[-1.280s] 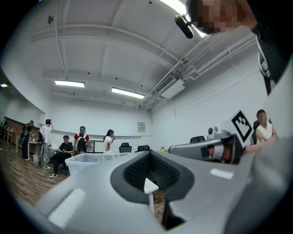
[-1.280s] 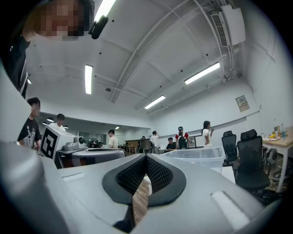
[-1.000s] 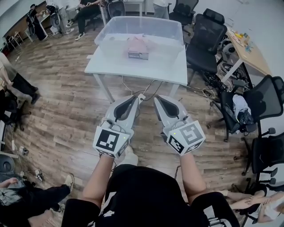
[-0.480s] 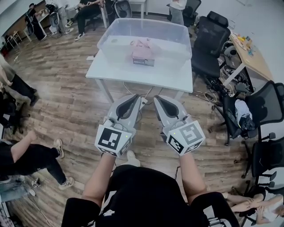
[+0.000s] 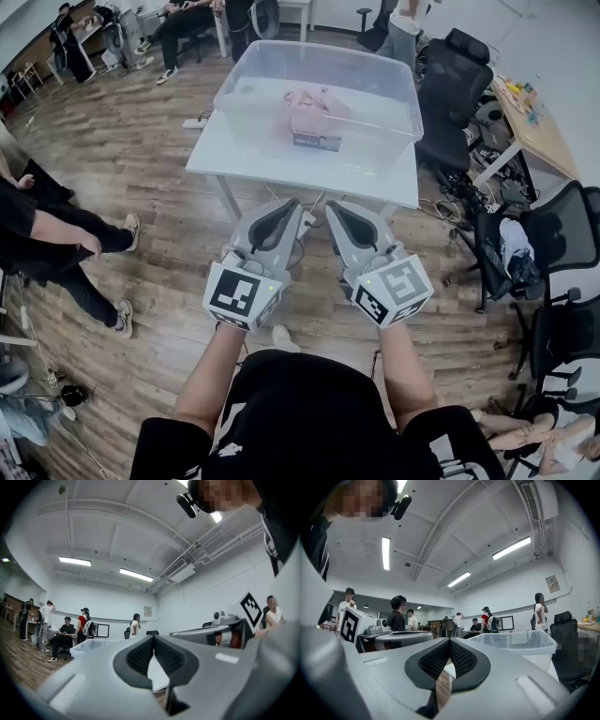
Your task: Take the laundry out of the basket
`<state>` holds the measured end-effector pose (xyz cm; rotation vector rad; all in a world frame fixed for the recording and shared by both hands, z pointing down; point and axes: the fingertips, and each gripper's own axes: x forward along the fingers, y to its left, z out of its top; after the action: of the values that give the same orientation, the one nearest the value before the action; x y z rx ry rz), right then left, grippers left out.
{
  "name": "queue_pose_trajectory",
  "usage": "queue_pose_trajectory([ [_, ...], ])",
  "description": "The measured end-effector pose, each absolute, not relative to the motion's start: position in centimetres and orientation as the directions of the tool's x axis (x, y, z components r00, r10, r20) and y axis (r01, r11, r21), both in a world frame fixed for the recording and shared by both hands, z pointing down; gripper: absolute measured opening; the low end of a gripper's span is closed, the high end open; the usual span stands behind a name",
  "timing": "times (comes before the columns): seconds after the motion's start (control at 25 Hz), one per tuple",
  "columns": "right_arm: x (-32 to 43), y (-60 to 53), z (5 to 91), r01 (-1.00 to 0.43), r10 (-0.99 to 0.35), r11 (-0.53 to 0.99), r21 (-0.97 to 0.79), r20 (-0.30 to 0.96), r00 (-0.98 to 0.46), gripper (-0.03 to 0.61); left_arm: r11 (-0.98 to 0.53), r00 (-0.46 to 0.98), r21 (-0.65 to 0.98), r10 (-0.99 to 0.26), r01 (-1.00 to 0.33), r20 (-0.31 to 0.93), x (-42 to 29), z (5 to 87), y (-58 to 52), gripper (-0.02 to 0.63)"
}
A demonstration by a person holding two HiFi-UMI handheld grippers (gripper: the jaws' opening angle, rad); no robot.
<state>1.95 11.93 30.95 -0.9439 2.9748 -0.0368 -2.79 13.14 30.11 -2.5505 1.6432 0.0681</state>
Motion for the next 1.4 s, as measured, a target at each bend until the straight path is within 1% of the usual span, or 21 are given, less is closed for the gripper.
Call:
queue_pose_trajectory([
  [0.4, -2.5, 9.7, 30.6, -0.604, -0.604, 0.797, -0.016, 0.006, -0.797, -0.002, -0.441, 0.444, -0.051, -0.892, -0.896, -0.087, -7.2, 30.5, 10.6, 0.009],
  [0.8, -4.6, 8.7, 30.4, -0.620, -0.620, 0.784, 0.004, 0.006, -0.784, 0.000, -0.457, 0.458, -0.030, -0.884, -0.889, -0.097, -9.4, 30.7, 9.7, 0.009],
  [1.08, -4.8, 7.9, 30.5, -0.621, -0.622, 0.783, 0.009, 0.014, -0.783, -0.001, -0.458, 0.456, -0.004, -0.884, -0.889, -0.101, -9.7, 30.9, 8.8, 0.009],
  [1.4, -3.7, 5.8, 30.8, -0.627, -0.627, 0.779, 0.003, 0.000, -0.779, 0.000, -0.445, 0.445, -0.028, -0.891, -0.895, -0.089, -9.2, 31.3, 7.1, 0.009],
])
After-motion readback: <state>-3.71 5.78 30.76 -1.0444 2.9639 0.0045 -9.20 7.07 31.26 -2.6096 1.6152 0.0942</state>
